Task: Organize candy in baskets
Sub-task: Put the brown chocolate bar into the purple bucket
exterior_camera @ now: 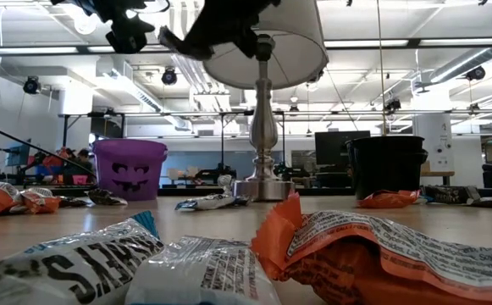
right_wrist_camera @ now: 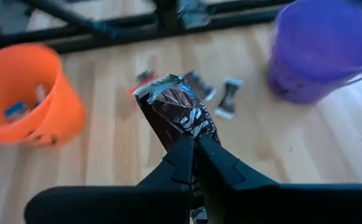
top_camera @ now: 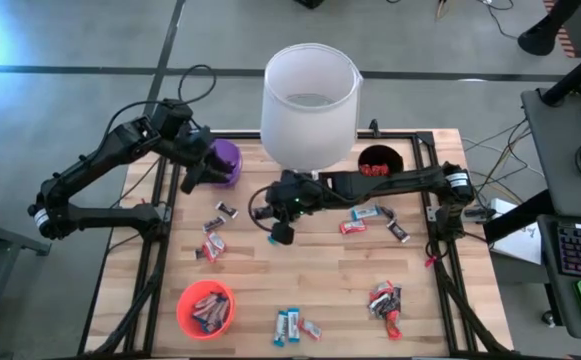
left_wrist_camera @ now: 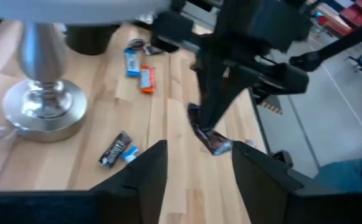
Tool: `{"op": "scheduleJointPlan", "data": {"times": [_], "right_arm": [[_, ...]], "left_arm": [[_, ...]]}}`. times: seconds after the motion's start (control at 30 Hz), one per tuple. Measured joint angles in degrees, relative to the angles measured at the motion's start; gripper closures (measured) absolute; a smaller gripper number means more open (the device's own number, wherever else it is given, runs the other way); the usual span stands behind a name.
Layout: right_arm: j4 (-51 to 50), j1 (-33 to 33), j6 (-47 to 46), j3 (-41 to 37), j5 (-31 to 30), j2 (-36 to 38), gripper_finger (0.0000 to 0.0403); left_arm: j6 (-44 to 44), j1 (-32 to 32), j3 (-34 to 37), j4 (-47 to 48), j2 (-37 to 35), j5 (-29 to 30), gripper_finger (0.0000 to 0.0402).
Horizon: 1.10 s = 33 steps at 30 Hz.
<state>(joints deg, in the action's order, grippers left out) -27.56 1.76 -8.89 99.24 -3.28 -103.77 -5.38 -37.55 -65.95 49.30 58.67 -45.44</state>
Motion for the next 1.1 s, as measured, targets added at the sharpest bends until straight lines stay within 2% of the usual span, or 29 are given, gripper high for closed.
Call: {"op": "scheduleJointPlan", "data": {"times": [0.17,0.4,1.0,1.1], "right_arm": [[0.8,0.0,-0.1,3.7,-5.8,0.0,0.0394],[1.1,0.4,-0.6,6.1,-5.8,0.0,0.0394],[2.6,4.6,-4.7,6.5,-6.0,-1.8,0.0394],[2.5,5.5,-6.1,6.6,-8.4,-1.8,0.0394]], "left_arm": [[-0.1,1.4,0.0,-0.6,0.0,-2.1,0.0214],[-0.1,2.7,0.0,-1.1,0.0,-2.1,0.0214],[-0.3,6.0,0.0,-1.1,0.1,-2.1,0.0215],[-0.3,6.7,0.0,-1.1,0.1,-2.1,0.0215]]}}
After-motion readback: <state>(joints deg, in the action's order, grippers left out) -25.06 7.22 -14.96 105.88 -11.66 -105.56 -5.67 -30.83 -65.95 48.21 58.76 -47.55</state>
